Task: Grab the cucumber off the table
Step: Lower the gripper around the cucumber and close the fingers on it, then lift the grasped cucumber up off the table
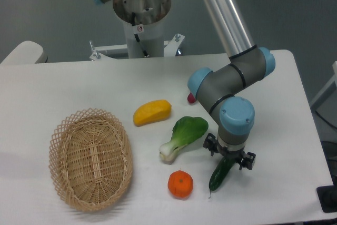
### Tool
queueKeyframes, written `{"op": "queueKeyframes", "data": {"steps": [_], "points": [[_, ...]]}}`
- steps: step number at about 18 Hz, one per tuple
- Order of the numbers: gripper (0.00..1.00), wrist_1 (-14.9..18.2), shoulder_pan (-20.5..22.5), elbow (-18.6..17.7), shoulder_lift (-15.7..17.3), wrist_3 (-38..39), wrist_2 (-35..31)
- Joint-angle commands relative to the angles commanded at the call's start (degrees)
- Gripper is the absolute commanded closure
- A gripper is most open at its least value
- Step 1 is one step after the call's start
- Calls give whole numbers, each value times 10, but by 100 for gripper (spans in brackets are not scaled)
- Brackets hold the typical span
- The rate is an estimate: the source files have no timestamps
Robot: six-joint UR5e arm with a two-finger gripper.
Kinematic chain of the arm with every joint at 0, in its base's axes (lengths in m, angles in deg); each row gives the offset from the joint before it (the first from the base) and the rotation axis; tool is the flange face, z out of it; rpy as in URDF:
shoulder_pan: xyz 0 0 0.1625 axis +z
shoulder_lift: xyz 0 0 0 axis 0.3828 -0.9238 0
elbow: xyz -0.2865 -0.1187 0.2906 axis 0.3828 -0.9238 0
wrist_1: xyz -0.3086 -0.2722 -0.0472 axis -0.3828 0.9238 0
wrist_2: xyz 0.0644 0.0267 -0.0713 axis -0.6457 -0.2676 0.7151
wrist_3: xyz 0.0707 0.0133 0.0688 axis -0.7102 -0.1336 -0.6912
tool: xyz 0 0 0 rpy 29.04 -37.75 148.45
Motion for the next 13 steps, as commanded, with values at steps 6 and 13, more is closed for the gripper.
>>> {"op": "queueKeyframes", "data": {"steps": [6,13], "points": [[79,2,0,2,2,-22,1],[79,6,2,14,11,-27,0]]}}
